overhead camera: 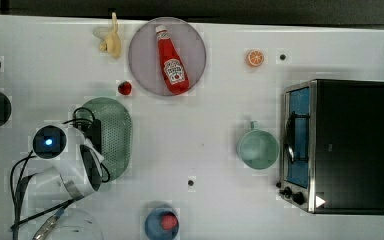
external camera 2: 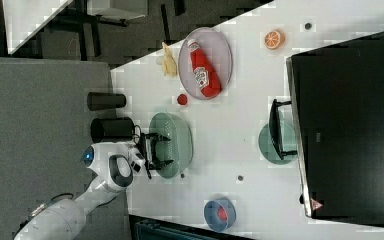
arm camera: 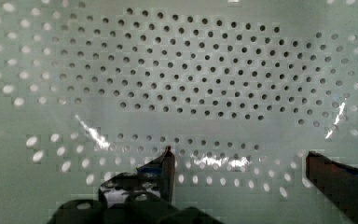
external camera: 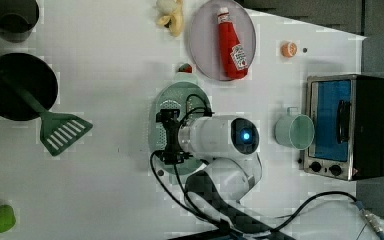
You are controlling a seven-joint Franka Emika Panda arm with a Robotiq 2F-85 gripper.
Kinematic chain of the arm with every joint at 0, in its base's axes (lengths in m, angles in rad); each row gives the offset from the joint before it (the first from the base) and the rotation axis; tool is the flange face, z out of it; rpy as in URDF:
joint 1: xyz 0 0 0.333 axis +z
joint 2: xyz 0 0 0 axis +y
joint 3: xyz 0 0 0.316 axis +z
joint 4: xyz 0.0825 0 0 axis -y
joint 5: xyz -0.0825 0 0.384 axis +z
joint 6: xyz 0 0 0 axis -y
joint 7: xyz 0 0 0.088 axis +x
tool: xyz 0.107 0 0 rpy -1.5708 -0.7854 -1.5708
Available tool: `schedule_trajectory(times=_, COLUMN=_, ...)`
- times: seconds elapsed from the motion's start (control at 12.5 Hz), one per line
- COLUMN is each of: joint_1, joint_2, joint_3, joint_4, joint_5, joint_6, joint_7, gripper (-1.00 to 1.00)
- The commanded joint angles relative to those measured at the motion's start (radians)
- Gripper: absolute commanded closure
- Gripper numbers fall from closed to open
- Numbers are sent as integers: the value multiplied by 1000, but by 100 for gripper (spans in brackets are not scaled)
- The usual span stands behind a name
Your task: Drag strainer right to left.
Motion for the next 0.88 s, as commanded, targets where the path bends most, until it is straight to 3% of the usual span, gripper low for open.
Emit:
schedule_trajectory(times=0.08, joint_1=43, joint_2=24, joint_3=-1, joint_4=70, joint_5=-2, joint_6=-17, joint_7=90, gripper=-100)
schedule_trajectory(times=0.88, joint_1=117, joint_2=92, joint_3=-3, joint_4=205, joint_5=62, joint_6=-29, joint_7=103, gripper=-100)
